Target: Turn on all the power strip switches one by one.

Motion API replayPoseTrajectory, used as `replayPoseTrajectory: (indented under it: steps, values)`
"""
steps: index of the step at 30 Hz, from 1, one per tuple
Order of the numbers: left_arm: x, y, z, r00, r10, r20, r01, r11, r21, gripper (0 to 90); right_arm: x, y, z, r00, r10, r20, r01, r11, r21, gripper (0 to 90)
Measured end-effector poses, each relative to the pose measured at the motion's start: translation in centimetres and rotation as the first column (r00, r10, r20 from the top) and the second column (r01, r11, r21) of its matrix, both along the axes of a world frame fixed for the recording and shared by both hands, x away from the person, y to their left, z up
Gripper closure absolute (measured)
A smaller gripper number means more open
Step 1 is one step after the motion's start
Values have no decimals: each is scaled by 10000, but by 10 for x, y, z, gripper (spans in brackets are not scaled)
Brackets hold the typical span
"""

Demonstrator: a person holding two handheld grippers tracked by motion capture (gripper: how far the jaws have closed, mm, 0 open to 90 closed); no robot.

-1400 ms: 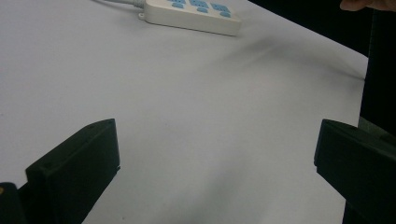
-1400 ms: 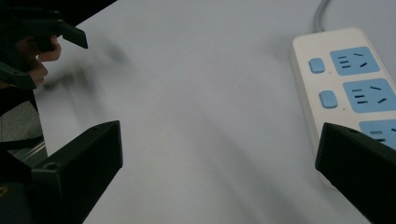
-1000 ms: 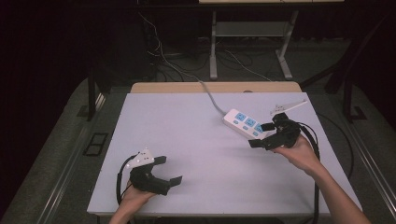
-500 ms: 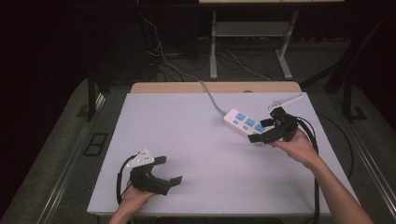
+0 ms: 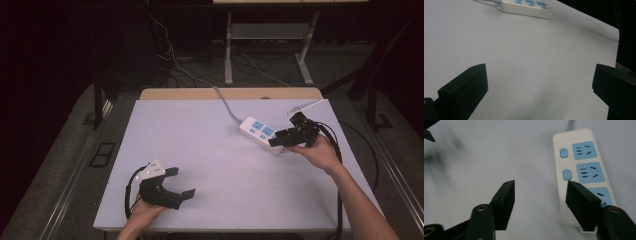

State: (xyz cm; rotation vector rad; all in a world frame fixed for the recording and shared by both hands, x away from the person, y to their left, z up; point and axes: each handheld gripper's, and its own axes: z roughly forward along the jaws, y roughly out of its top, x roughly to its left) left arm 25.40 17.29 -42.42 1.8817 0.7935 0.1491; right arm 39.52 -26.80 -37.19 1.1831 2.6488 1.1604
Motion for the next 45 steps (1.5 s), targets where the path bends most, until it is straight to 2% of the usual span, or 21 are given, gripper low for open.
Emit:
replayPoseTrajectory:
  steps: [1,3,8,13,14,18,35,45]
  values:
    - [0,0,0,10000,8,-4,-8,10000,5,0,0,0,0,10000,0,0,0,10000,0,495]
    - [0,0,0,10000,23,1,-23,10000,11,0,3,-4,-1,9999,-122,35,122,9999,14,581]
    - [0,0,-1,10000,77,-7,-77,10000,2,0,7,-6,-4,9999,-169,-16,169,9998,-114,725]
    - [0,0,-1,10000,53,-4,-53,10000,4,0,9,-6,-7,9998,-175,-17,174,9994,-303,796]
    - [0,0,-1,10000,40,-6,-40,10000,3,0,11,-6,-8,9997,-226,58,229,9989,-406,840]
    - [0,0,-1,10000,43,-6,-43,10000,6,0,14,-7,-11,9997,-244,44,246,9988,-418,896]
    - [1,0,-1,10000,7,-13,-7,10000,57,0,26,-7,-25,9994,-311,-139,304,9983,-492,896]
    - [1,0,-2,10000,-10,-71,11,10000,56,0,31,-5,-34,9987,-303,-403,271,9966,-772,896]
